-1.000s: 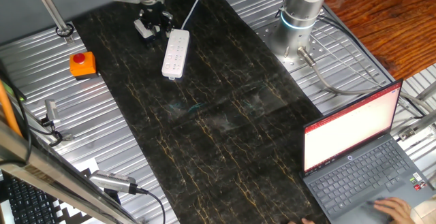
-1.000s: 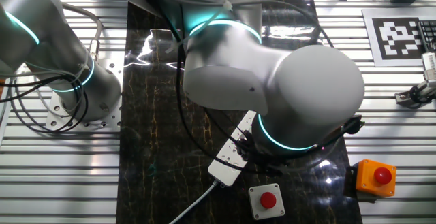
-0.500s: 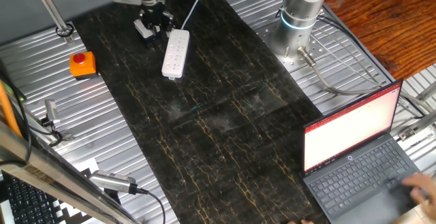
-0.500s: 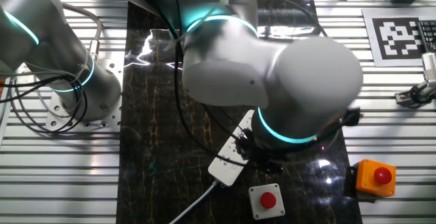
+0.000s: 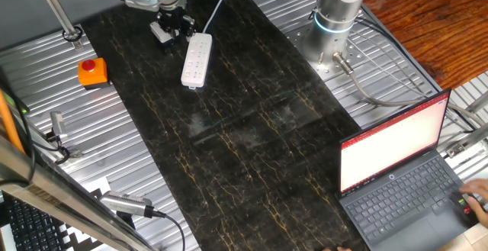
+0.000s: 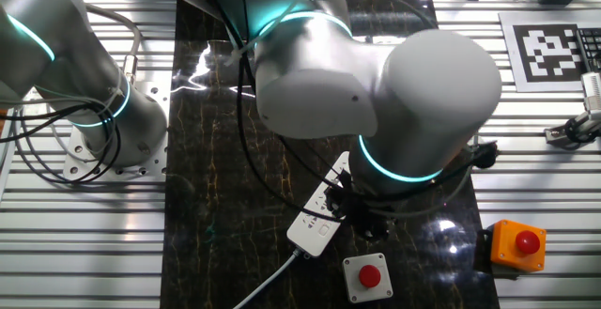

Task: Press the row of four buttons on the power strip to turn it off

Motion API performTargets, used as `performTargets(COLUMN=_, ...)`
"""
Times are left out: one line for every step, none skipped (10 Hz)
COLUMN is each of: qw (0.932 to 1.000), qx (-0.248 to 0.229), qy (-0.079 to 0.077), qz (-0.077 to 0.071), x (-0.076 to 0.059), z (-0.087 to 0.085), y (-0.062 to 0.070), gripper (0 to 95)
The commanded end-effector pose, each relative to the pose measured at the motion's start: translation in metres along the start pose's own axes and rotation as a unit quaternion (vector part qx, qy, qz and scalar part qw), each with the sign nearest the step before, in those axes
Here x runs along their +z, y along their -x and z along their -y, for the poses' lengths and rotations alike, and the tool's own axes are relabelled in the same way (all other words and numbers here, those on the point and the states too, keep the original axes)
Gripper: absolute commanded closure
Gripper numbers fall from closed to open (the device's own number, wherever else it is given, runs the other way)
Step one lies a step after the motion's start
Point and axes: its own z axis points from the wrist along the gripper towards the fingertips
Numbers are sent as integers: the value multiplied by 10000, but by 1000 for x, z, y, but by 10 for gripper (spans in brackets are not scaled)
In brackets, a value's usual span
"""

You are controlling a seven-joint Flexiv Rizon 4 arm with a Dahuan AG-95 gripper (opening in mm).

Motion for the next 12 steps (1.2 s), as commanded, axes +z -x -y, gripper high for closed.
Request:
performTargets(qw=10000, qx=9, qy=22, qz=30, x=-1, z=-1, y=0, gripper=570)
performTargets(qw=10000, qx=-2, qy=43, qz=54, x=-1, z=-1, y=0, gripper=570)
performTargets(qw=10000, qx=-2, qy=60, qz=74, x=-1, z=-1, y=0, gripper=570)
performTargets(qw=9999, qx=7, qy=63, qz=87, x=-1, z=-1, y=0, gripper=570)
performTargets(qw=9999, qx=4, qy=61, qz=104, x=1, z=-2, y=-1, gripper=570)
performTargets(qw=9999, qx=-29, qy=64, qz=124, x=4, z=-1, y=-2, gripper=570)
performTargets(qw=9999, qx=-61, qy=67, qz=131, x=7, z=0, y=-3, gripper=570)
performTargets(qw=9998, qx=-80, qy=82, qz=147, x=10, z=0, y=-4, gripper=570)
performTargets(qw=9997, qx=-107, qy=110, qz=175, x=14, z=-2, y=-6, gripper=570)
performTargets(qw=9996, qx=-102, qy=147, qz=226, x=19, z=-4, y=-9, gripper=570)
performTargets(qw=9995, qx=-94, qy=165, qz=253, x=22, z=-5, y=-11, gripper=570)
performTargets(qw=9995, qx=-115, qy=165, qz=254, x=24, z=-6, y=-12, gripper=570)
